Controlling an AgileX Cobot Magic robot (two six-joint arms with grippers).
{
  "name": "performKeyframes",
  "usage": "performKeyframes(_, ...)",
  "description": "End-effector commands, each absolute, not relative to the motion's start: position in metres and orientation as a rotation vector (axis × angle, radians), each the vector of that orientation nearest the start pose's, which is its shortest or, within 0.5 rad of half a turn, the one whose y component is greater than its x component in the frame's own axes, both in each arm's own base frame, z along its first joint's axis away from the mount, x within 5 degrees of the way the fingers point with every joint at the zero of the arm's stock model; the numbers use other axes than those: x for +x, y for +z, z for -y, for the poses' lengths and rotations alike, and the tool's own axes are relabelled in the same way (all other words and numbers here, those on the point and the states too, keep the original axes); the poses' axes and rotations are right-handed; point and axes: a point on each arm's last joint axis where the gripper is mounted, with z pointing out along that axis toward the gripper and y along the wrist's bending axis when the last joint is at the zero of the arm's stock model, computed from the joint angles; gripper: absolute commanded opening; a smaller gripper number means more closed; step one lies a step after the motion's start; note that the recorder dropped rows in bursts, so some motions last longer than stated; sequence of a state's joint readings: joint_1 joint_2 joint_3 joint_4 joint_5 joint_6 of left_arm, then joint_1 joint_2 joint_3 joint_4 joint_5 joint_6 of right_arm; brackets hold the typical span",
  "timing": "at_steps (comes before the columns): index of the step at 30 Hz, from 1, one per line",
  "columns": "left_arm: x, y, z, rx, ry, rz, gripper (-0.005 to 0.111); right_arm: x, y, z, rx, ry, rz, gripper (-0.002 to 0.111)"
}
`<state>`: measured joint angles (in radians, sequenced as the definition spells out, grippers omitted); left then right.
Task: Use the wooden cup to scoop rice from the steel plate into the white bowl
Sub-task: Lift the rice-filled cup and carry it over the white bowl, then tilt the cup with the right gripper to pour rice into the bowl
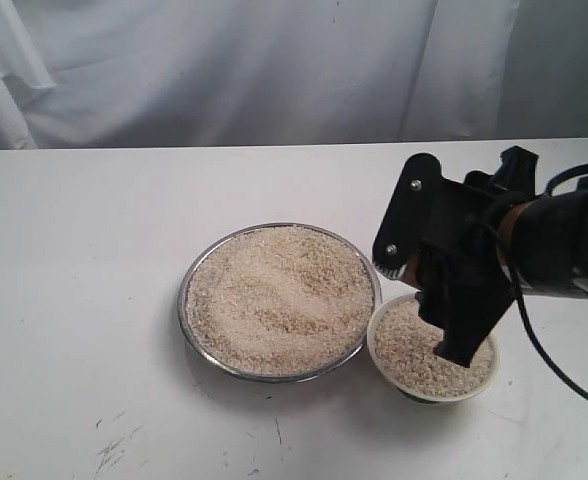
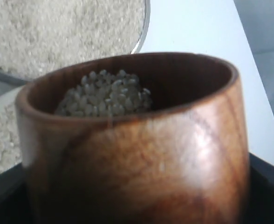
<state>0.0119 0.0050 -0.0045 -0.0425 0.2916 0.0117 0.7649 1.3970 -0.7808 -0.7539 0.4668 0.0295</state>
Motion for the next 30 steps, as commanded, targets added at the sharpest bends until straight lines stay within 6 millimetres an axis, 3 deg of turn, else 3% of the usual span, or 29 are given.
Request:
performKeyframes(1,0.055,0.187,0.001,-0.030,-0.027,-1.768,0.000,0.207,0.235,-0.149,-1.474,-0.435,-1.977,0.000)
performKeyframes(13,0.055,0.187,0.001,-0.030,-0.027,-1.768,0.000,0.196,0.226,-0.128,-1.537,-0.583,-2.061,0.000)
performKeyframes(23,0.055,0.187,0.001,-0.030,-0.027,-1.768,0.000,0.196,0.224,-0.130,-1.680,-0.681,-1.972,0.000)
performKeyframes(30,0.055,0.187,0.001,-0.030,-0.027,-1.768,0.000,0.201,0.212,-0.134,-1.772,-0.723,-1.947,0.000)
